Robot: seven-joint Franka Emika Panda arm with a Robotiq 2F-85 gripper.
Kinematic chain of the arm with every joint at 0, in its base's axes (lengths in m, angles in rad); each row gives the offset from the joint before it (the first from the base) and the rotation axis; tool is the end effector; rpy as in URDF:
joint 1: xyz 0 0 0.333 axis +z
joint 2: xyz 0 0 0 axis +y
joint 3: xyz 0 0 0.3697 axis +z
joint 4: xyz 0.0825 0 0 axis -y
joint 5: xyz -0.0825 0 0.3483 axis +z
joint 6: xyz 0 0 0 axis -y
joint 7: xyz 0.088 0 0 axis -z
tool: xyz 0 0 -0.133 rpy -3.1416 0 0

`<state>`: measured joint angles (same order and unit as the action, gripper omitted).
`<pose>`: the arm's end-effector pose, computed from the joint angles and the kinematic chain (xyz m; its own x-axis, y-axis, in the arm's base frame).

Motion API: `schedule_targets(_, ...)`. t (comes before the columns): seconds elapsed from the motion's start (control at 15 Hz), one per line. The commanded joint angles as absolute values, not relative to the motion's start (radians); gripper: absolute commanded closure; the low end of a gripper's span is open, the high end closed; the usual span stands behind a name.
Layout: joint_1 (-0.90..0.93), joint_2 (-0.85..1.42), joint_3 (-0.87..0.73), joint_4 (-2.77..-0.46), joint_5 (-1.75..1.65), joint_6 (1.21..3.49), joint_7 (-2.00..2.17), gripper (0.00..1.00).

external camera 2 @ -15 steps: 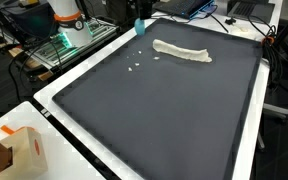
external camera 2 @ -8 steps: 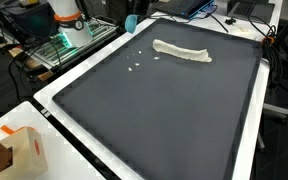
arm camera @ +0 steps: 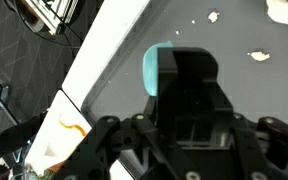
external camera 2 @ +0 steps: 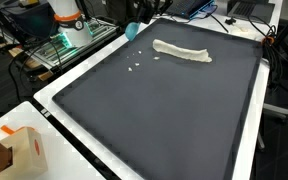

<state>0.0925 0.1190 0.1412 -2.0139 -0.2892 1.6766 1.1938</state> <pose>0.4828 0.0769 0.4206 0.6613 -0.7486 0.0466 -0.6664 -0.5579 0.4946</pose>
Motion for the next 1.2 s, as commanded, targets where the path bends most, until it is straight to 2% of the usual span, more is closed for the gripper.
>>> schedule_targets(0.0, 0.136, 0.194, 0.123, -1.940, -0.338, 1.607, 1.250, 0.75)
schedule_targets(1.13, 0.257, 0.423, 0.101, -1.696, -0.426, 1.438, 1.203, 0.75)
